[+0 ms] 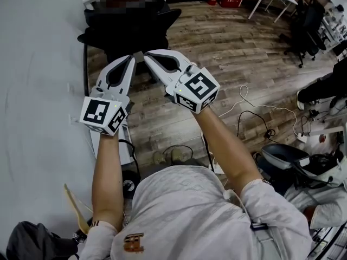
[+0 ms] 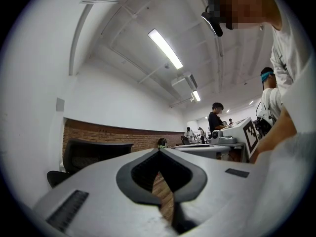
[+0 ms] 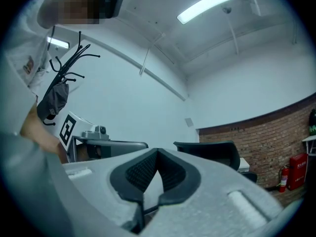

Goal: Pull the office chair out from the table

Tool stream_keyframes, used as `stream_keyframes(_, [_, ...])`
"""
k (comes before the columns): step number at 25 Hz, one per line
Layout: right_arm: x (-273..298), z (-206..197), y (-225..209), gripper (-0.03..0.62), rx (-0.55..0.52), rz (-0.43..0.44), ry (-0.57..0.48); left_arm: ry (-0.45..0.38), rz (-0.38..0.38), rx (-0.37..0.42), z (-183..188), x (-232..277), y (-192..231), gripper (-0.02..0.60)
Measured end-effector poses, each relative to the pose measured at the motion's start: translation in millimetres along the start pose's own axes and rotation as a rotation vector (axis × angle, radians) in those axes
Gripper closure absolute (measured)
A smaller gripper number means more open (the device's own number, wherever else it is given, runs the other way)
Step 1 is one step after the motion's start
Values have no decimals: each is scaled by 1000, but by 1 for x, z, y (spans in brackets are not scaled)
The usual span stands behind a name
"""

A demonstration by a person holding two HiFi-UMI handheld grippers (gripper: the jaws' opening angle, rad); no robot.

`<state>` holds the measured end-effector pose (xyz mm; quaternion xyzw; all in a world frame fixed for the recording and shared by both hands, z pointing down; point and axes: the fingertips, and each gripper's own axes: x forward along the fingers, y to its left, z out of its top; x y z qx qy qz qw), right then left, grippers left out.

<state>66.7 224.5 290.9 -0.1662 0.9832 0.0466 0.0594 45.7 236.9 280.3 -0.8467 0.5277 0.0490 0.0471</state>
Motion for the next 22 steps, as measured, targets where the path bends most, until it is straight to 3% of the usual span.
stream_keyframes(22, [1, 2, -16, 594, -1, 15, 0, 4, -7, -10, 1, 20, -1, 581])
